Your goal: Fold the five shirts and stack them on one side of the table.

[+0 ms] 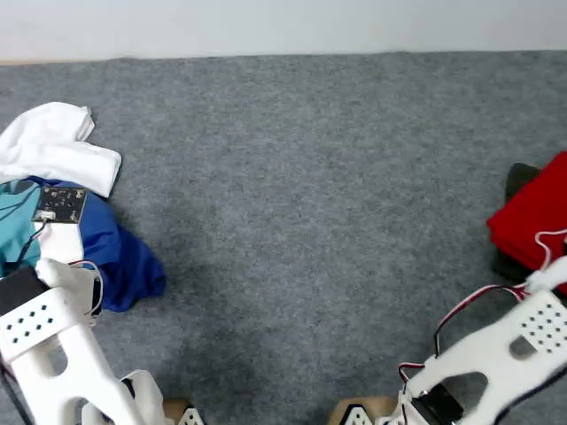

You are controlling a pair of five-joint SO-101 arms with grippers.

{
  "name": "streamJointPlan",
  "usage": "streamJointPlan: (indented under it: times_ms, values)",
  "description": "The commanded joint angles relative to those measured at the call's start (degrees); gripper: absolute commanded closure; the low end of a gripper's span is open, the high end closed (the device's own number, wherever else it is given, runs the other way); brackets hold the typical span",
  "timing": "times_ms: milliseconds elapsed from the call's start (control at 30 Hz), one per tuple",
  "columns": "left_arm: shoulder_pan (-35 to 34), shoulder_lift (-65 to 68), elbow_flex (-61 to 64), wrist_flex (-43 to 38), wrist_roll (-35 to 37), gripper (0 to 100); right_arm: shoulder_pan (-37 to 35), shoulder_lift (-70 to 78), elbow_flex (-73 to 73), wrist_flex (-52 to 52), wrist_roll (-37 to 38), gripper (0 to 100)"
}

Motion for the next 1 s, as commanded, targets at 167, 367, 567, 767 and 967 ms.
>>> streamJointPlan:
  times_ms: [167, 367, 567, 767, 967]
  values:
    - [0.5, -1.2, -0.4, -0.9, -0.4, 100, -1.3, -10.1, -0.3, 2.3, -0.7, 73.6]
    - [0.5, -1.2, -0.4, -0.9, -0.4, 100, -3.1, -16.2, 0.8, 2.3, -0.8, 73.6]
    - [0.5, -1.2, -0.3, -1.6, -0.4, 100, -11.6, -18.9, 10.4, 2.3, -0.9, 73.6]
    - [0.6, -1.2, -0.4, -1.7, -0.4, 100, -21.4, -18.9, 14.2, 1.8, -1.0, 73.6]
    - [0.6, -1.2, -0.5, -1.4, -0.4, 100, -26.7, -18.6, 14.5, -2.4, -3.7, 73.6]
